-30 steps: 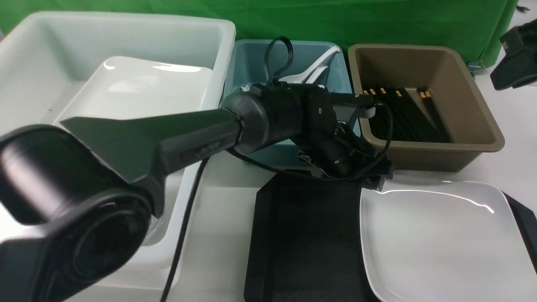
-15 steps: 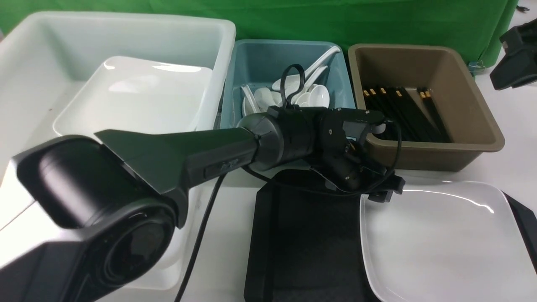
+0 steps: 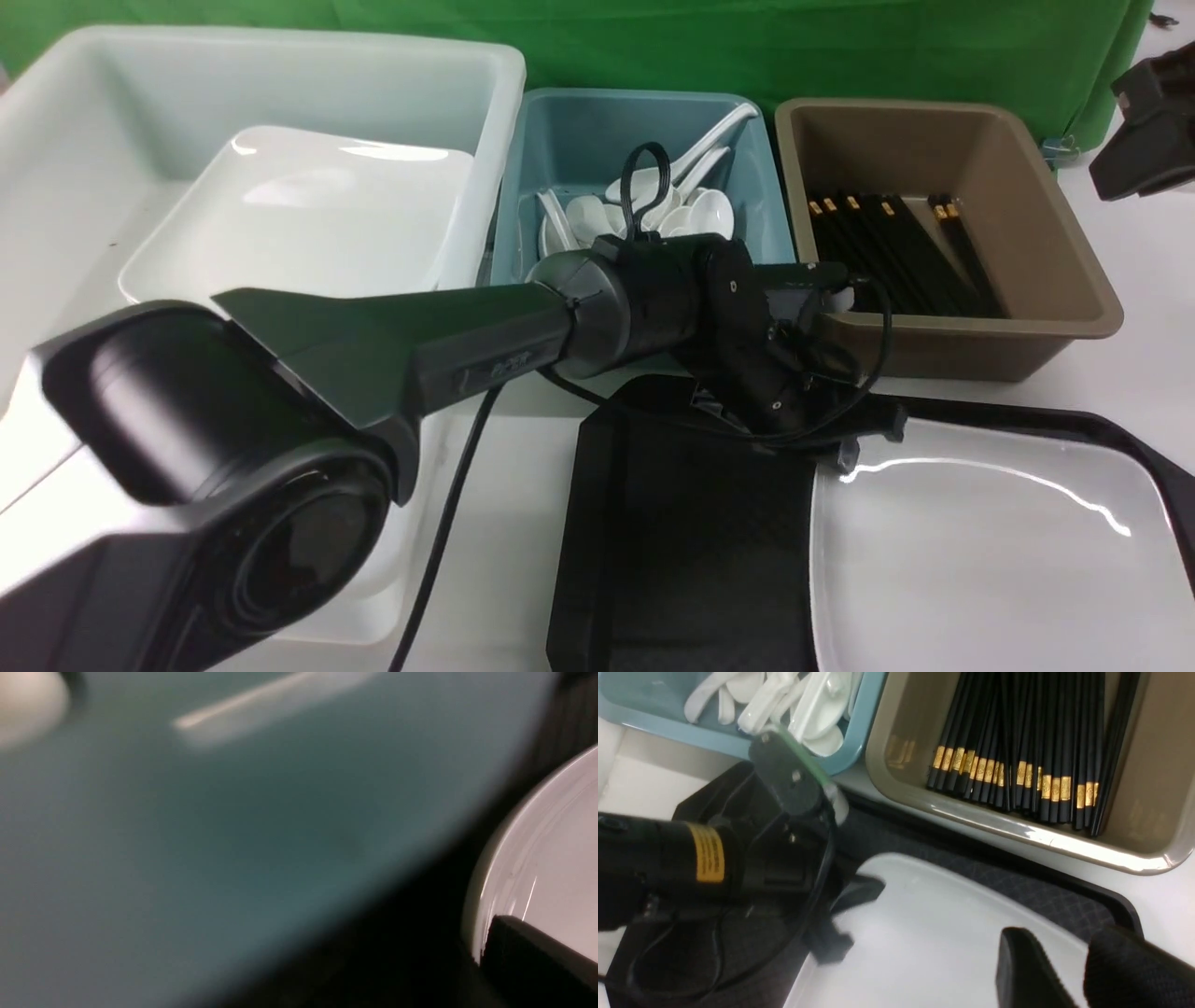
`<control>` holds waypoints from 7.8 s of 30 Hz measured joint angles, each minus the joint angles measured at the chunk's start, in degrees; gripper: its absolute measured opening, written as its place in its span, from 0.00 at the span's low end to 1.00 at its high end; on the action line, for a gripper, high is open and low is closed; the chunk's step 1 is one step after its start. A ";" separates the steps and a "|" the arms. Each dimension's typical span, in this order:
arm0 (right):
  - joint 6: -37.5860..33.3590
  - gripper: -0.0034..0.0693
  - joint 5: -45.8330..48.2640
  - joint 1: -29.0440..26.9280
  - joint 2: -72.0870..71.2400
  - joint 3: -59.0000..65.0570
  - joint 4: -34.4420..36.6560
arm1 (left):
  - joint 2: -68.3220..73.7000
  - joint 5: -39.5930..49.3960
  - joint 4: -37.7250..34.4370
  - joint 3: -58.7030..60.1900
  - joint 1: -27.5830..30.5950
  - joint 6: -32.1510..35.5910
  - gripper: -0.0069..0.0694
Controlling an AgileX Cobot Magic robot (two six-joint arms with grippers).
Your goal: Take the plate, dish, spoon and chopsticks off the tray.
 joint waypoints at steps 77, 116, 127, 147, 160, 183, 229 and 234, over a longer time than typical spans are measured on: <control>-0.04 0.37 0.00 0.00 0.00 0.00 0.05 | -44.00 -3.89 -21.06 23.24 66.51 4.95 0.12; 3.02 0.38 0.00 0.00 0.00 0.00 0.05 | -30.81 -18.15 -7.72 36.62 54.31 6.98 0.68; 3.17 0.38 0.10 0.00 -2.48 0.39 0.05 | -33.52 -14.85 -2.83 36.52 55.96 5.31 0.75; -1.90 0.08 -28.29 0.00 -48.90 19.35 0.10 | -63.22 9.00 -15.61 36.60 54.87 28.27 0.09; -1.36 0.08 -70.49 0.00 -80.27 65.62 0.10 | -93.19 3.97 -16.65 49.81 33.03 29.05 0.09; -0.27 0.14 -77.28 0.00 -82.91 69.71 0.10 | -114.72 -16.98 -13.64 74.60 32.04 25.15 0.11; -0.27 0.25 -77.25 0.00 -82.91 69.82 0.10 | -132.06 -25.51 21.08 105.14 45.21 0.79 0.11; -0.27 0.27 -77.25 0.00 -82.91 69.82 0.10 | -132.06 -25.49 21.23 105.14 45.21 0.79 0.11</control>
